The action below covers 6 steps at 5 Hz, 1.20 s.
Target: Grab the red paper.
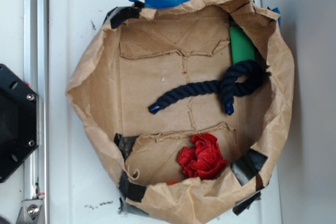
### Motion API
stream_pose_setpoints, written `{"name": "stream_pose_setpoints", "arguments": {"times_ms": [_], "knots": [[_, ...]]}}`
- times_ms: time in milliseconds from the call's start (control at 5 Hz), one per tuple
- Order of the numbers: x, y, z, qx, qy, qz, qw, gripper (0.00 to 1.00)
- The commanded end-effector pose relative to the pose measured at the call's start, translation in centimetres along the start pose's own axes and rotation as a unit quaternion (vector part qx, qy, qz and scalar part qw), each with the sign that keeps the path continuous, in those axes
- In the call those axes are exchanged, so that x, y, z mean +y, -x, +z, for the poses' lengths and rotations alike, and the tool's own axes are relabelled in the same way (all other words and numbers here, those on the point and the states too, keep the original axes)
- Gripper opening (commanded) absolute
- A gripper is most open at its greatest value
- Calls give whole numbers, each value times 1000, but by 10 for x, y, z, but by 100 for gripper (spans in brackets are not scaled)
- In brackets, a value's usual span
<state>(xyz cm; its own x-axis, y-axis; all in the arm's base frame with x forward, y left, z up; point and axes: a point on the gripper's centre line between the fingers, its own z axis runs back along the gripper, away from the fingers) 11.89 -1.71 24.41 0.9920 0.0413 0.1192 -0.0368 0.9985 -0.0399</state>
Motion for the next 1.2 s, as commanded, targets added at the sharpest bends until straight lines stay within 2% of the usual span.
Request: {"name": "stream_pose_setpoints", "arguments": {"times_ms": [0, 200, 400, 600, 800, 1000], "knots": [[0, 0, 0, 0, 0, 0, 1000, 100], [11, -49, -17, 4, -36, -3, 999, 100], [27, -89, -35, 4, -40, -1, 999, 100], [29, -106, -52, -10, -25, -65, 998, 100], [11, -113, -68, -69, 7, -186, 980, 100], [11, -113, -68, -69, 7, -186, 980, 100]]}}
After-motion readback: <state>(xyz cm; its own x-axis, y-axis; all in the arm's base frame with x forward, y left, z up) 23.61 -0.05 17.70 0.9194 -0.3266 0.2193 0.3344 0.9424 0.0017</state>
